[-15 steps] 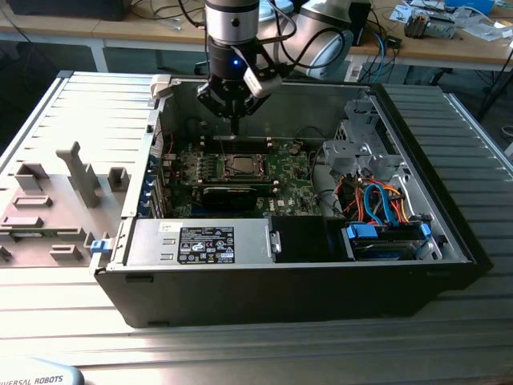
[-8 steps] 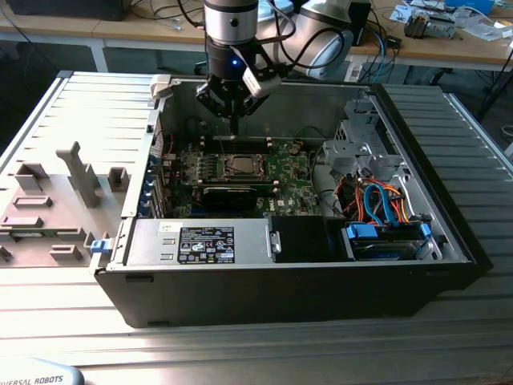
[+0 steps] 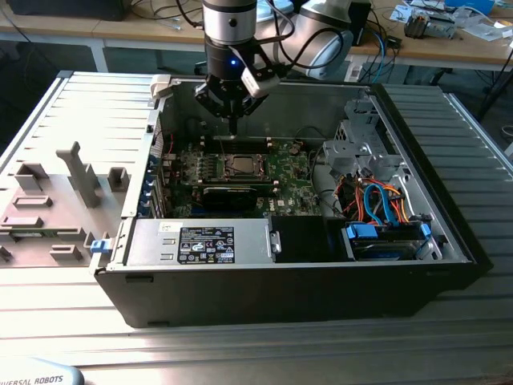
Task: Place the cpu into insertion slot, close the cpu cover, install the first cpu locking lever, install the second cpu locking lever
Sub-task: 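Install the first cpu locking lever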
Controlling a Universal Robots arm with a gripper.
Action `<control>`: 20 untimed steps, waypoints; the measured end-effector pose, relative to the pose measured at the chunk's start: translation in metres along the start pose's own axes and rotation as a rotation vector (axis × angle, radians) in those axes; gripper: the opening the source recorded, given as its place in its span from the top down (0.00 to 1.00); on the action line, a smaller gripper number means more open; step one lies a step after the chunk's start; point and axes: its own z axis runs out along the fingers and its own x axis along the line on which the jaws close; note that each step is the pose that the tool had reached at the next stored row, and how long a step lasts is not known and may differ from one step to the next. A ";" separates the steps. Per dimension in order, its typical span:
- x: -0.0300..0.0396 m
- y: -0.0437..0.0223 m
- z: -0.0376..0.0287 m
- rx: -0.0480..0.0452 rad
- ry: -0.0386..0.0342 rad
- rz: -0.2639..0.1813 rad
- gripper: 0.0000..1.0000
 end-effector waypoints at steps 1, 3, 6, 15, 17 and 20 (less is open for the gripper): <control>0.0002 0.0000 0.0000 0.0000 0.0000 0.000 0.89; 0.0005 0.0000 0.0000 0.0000 0.0000 0.000 0.89; 0.0012 0.0001 0.0000 0.0001 0.0000 0.000 0.89; 0.0033 0.0003 0.0000 0.0001 0.0001 0.000 0.89; 0.0037 0.0003 0.0000 0.0001 0.0001 0.000 0.89; 0.0051 0.0005 0.0001 0.0001 0.0001 0.000 0.89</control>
